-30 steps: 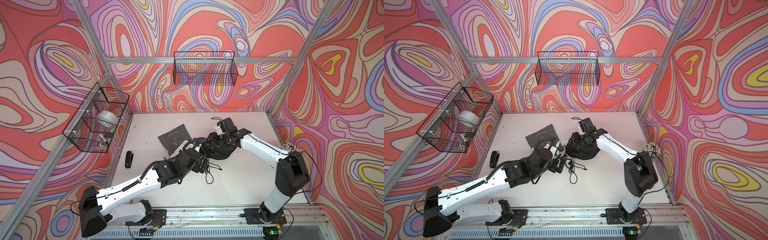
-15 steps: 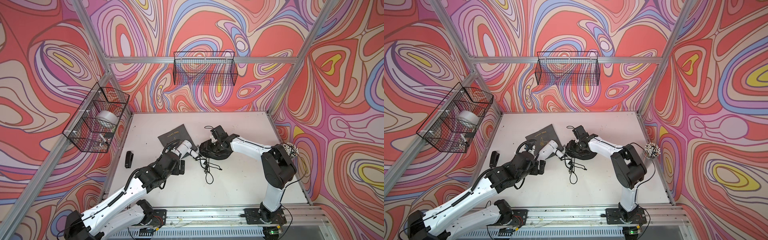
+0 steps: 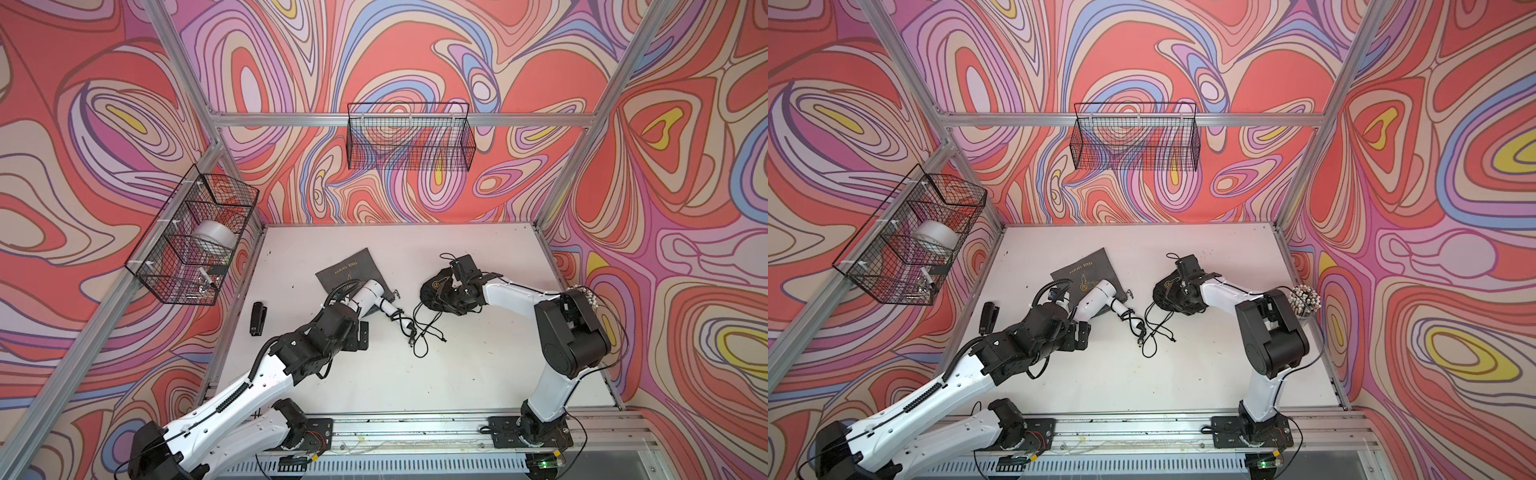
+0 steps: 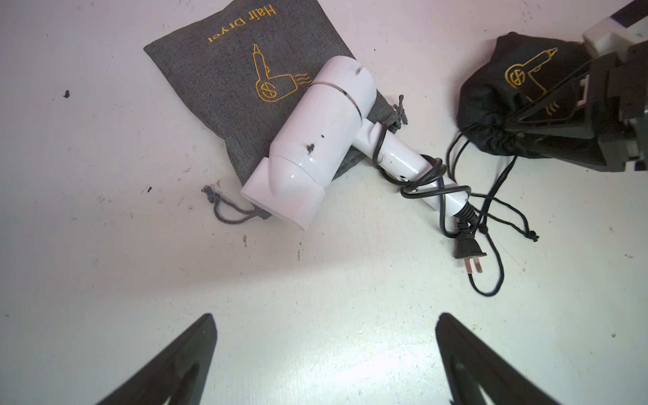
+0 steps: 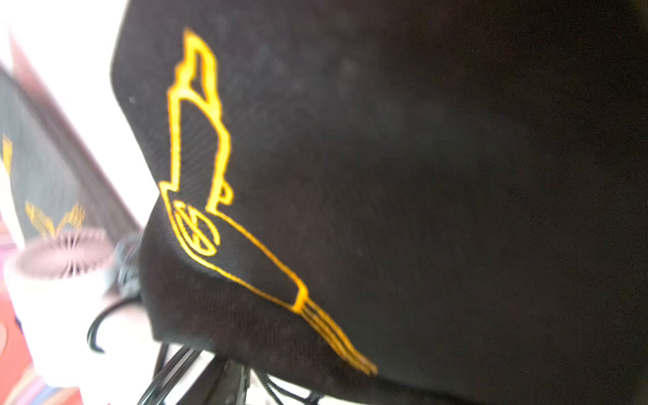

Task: Pack away hair dryers
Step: Move the drawstring bag to the center of the board, then pick up the hair dryer from the center of the board.

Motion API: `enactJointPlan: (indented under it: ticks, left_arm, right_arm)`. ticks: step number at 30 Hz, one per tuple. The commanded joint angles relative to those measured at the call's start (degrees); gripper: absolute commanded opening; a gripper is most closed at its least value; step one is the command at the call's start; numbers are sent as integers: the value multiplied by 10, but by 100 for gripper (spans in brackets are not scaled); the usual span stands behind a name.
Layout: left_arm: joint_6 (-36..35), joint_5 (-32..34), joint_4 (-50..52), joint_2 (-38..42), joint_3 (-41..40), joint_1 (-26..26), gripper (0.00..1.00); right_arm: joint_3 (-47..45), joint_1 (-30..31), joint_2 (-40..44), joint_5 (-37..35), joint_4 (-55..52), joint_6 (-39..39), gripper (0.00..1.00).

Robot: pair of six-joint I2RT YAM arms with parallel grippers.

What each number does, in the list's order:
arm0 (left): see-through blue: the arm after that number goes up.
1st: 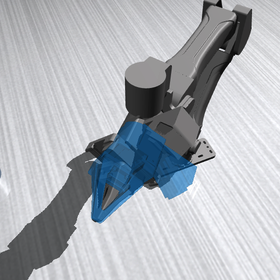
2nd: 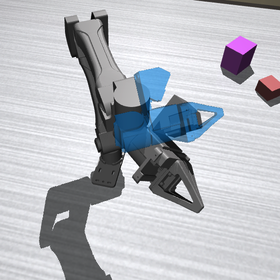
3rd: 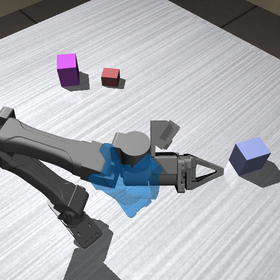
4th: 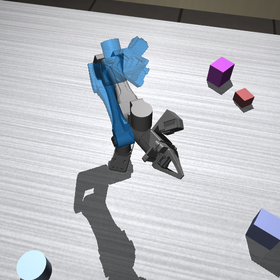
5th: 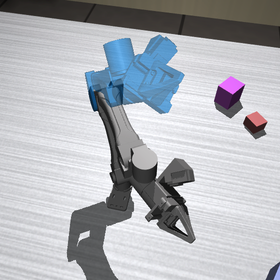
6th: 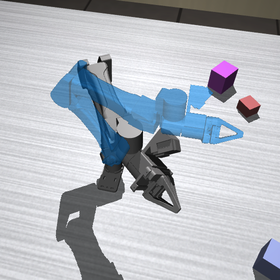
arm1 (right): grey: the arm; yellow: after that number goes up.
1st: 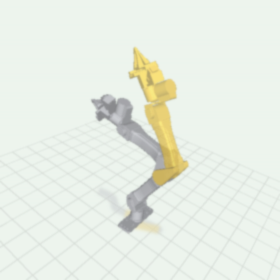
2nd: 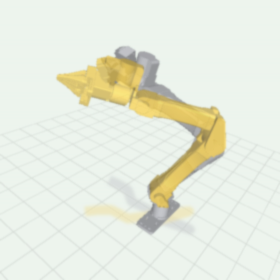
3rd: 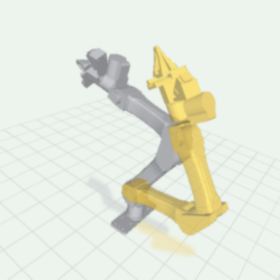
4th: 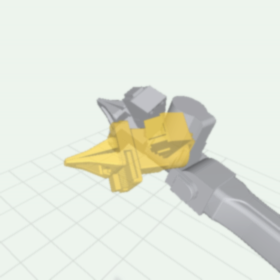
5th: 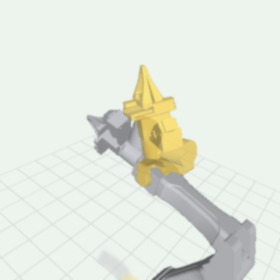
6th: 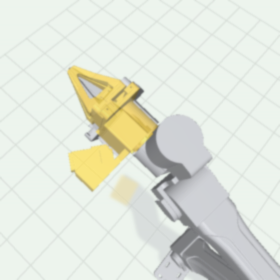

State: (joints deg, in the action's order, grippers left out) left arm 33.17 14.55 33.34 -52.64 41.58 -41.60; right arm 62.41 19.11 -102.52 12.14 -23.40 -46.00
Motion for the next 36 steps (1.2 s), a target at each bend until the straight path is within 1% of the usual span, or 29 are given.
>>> enactJointPlan:
  ticks: [1,3,7,9,11,14,17,21,27,32,36]
  left_arm:
    - [15,4,13,-8,-6,4,100]
    - [18,5,12,-12,-5,4,100]
    - [20,12,19,-16,0,4,100]
    - [20,19,22,-12,0,5,100]
    - [19,25,23,-5,0,7,100]
    - [18,28,22,7,-3,14,100]
    - [22,14,15,17,-13,30,100]
    - [34,-18,7,33,-30,58,100]
    - [44,-32,25,51,-42,83,100]
    - [49,-41,29,64,-52,91,100]
    - [49,-42,31,70,-55,93,100]
  right_arm:
    - [0,-18,7,-38,-28,30,56]
    - [8,-29,7,-42,-38,39,56]
    - [7,-38,42,-51,-51,46,56]
    - [-1,-38,61,-35,-40,50,56]
    - [-18,-35,84,-2,-15,52,56]
    - [-31,-7,120,10,14,62,56]
    - [-9,49,132,-6,19,98,57]
    - [58,124,91,-34,-23,167,59]
    - [132,199,14,-84,-70,249,62]
    - [183,234,-59,-109,-106,298,66]
    - [205,243,-95,-124,-121,321,68]
